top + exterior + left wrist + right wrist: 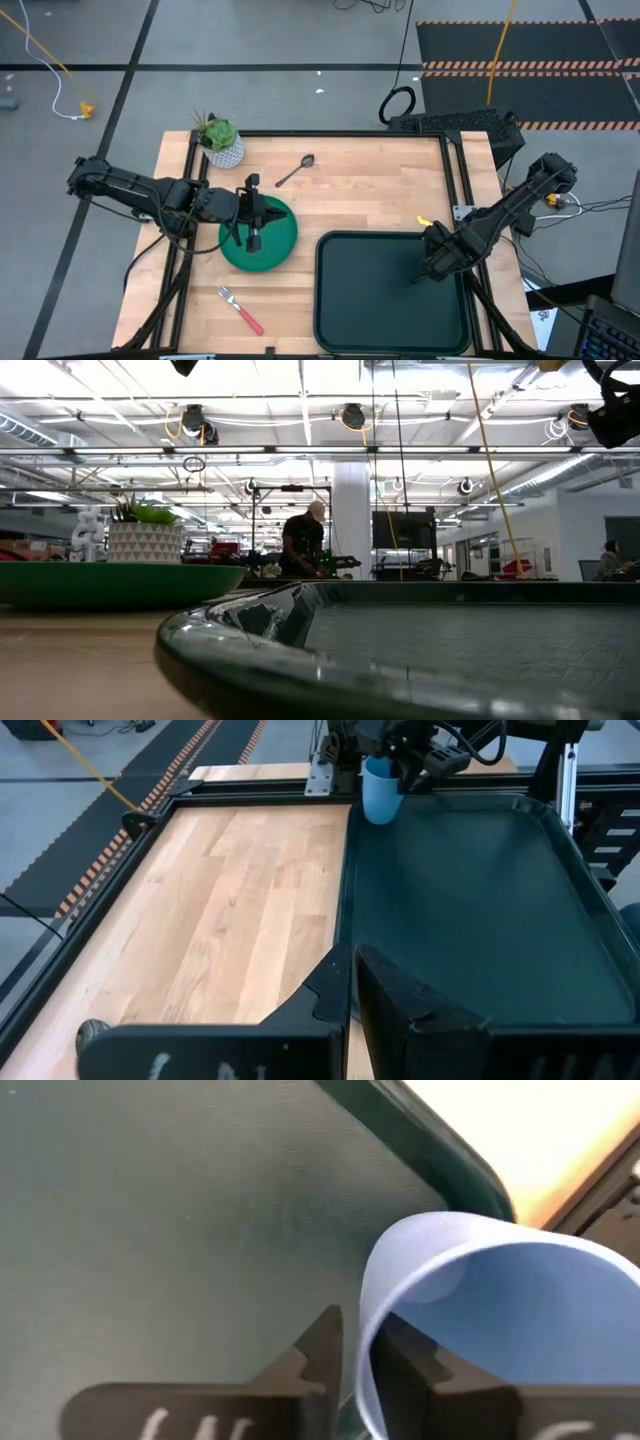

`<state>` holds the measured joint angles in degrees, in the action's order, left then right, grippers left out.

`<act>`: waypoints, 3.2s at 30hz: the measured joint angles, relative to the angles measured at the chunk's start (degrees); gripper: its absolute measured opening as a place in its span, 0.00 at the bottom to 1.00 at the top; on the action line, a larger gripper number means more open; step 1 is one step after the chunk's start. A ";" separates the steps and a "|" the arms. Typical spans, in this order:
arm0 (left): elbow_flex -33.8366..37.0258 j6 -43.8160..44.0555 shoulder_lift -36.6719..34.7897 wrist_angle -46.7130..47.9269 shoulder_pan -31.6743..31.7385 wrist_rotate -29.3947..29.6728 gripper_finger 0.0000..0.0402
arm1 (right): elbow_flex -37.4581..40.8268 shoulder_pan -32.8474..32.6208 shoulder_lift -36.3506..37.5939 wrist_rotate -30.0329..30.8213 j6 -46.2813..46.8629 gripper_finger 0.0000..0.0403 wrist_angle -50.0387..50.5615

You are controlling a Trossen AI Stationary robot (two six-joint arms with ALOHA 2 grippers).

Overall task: Pick and place plate/cup/fork/spoon on tray
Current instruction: Put the blue cup on the black serving tray, then put the green plate on the black serving tray

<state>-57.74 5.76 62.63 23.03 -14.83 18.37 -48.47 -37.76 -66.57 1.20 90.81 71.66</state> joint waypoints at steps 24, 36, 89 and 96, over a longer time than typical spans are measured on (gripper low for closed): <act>0.00 -4.72 13.73 -0.03 -8.61 1.19 0.14 | -3.45 0.00 0.04 10.01 -0.84 0.44 3.73; 0.00 13.01 24.12 7.01 -17.98 2.93 0.62 | -6.23 -0.24 0.17 21.30 -6.58 0.44 4.21; 0.00 36.13 28.06 13.16 -21.40 5.64 0.64 | -5.50 8.37 -8.83 18.73 -29.33 0.06 -23.25; 0.04 33.16 28.09 13.79 -23.47 8.59 0.64 | -5.53 5.03 -8.81 25.81 -47.16 0.06 -47.04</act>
<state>-57.69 38.92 90.72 36.82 -38.30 26.96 -54.00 -32.73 -75.37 27.01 43.65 24.63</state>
